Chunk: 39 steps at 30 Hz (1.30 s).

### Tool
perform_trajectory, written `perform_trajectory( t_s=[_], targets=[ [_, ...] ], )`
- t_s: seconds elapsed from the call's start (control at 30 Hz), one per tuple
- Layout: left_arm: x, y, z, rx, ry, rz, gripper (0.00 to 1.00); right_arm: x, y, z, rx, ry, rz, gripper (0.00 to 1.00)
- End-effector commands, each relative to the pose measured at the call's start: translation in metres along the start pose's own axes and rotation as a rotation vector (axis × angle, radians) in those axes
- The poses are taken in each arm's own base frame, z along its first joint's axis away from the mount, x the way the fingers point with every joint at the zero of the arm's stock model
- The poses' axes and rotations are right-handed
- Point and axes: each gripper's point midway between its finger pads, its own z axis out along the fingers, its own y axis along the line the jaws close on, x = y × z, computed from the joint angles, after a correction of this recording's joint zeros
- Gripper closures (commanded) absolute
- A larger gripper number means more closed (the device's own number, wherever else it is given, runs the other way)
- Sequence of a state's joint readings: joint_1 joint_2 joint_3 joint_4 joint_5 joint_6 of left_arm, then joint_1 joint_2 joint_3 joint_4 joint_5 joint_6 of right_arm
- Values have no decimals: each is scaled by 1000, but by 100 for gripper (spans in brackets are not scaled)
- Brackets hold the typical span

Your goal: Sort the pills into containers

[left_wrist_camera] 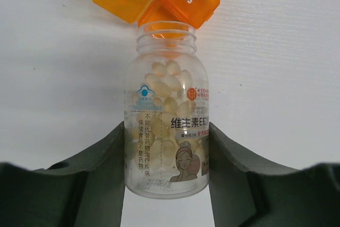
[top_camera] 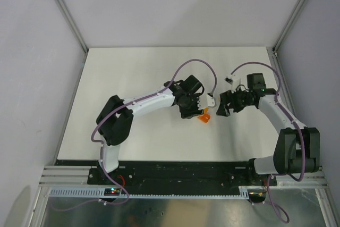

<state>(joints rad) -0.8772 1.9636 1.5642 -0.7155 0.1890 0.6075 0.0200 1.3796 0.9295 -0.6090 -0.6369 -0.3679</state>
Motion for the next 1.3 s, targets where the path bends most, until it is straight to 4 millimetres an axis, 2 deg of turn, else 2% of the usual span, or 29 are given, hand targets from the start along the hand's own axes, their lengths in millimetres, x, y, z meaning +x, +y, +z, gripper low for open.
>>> perform_trajectory(
  t_s=[0.0, 0.13, 0.27, 0.57, 0.7, 0.9, 1.13, 1.27],
  targets=[
    [-23, 9, -30, -55, -129, -9, 100, -8, 11, 17, 10, 26, -48, 4],
    [-22, 8, -36, -61, -170, -23, 100, -9, 18, 30, -14, 60, -50, 5],
    [-22, 5, -42, -64, -224, -33, 100, -14, 26, 32, -60, 48, -38, 5],
    [-33, -4, -65, -54, -393, -57, 100, -34, 44, 9, -165, -56, -53, 6],
    [-45, -3, -89, -85, -498, -77, 100, -48, 45, -5, -192, -111, -50, 6],
    [-65, 5, -160, -194, -746, -151, 100, -56, 41, -6, -189, -127, -43, 6],
    [-77, 7, -251, -276, -963, -271, 100, -54, 34, 10, -200, -107, -36, 6],
    [-86, -1, -311, -321, -1060, -276, 100, -54, 38, 19, -227, -100, -64, 5]
  ],
)
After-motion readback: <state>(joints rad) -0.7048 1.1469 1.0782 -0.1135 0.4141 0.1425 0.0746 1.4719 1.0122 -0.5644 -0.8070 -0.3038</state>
